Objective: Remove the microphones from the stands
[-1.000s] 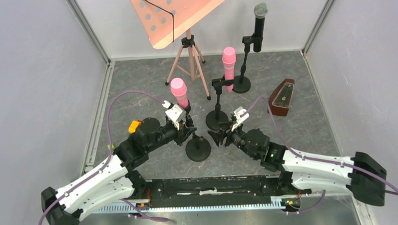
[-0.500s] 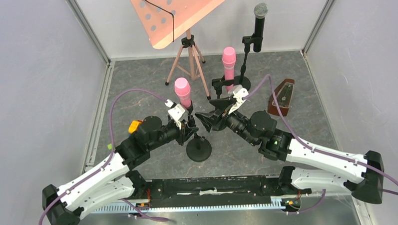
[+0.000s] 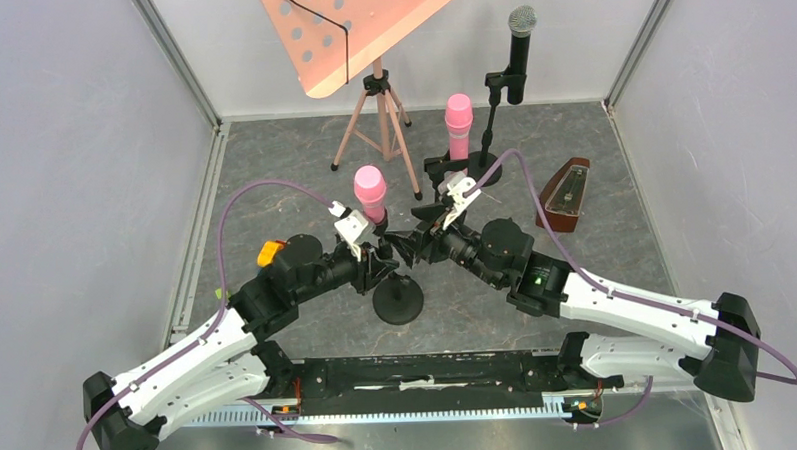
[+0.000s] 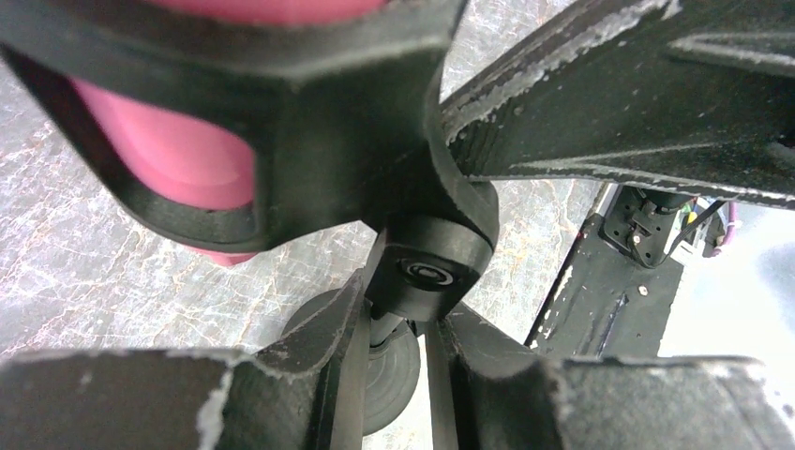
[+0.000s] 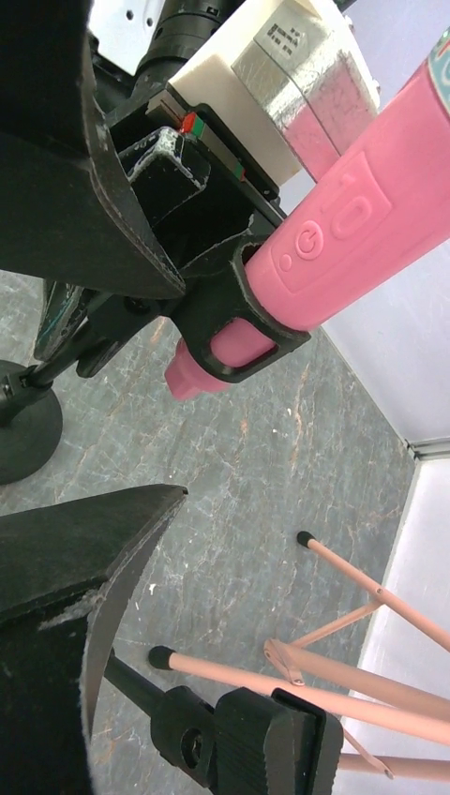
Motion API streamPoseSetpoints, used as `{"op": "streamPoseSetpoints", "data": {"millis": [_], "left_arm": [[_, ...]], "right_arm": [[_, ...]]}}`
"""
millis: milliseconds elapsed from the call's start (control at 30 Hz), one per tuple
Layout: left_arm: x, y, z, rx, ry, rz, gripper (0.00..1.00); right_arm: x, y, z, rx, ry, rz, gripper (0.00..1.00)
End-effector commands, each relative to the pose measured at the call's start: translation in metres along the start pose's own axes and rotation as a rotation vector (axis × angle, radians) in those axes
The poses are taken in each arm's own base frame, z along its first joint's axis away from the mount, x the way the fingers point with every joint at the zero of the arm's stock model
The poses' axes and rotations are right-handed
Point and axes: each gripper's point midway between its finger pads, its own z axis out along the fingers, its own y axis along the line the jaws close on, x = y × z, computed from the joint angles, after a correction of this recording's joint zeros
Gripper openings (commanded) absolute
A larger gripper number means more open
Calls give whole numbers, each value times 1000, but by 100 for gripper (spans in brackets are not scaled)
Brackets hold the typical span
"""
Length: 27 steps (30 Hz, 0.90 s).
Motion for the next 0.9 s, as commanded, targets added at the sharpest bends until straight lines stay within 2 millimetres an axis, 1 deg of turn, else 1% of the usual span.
{"op": "streamPoseSetpoints", "data": {"millis": [0, 67, 200, 233, 267, 333, 467, 633, 733, 867], "left_arm": [[-39, -23, -7, 90, -101, -26, 33], [-47, -26, -9, 97, -118, -27, 40], [-53, -26, -13, 92, -126, -22, 43], [-53, -26, -13, 89, -124, -21, 38], [-52, -25, -13, 89, -121, -20, 32], [-49, -25, -12, 87, -110, -20, 30], [-46, -23, -12, 81, -87, -10, 37], [-39, -22, -13, 77, -53, -1, 47], [-34, -21, -13, 69, -37, -7, 48], [-31, -17, -12, 52, -33, -15, 47]], "right_arm": [[5, 4, -3, -21, -4, 44, 77], [10, 4, -4, -27, 0, 64, 77], [29, 3, -6, -25, 27, 113, 75], [33, 3, -7, -31, 31, 120, 74], [36, 5, -7, -38, 35, 130, 74], [42, 6, -7, -46, 47, 148, 73], [52, 8, -7, -55, 80, 163, 70], [67, -2, -11, -13, 109, 138, 69], [72, -11, -14, 23, 128, 113, 70], [78, -12, -18, 19, 140, 106, 71]]}}
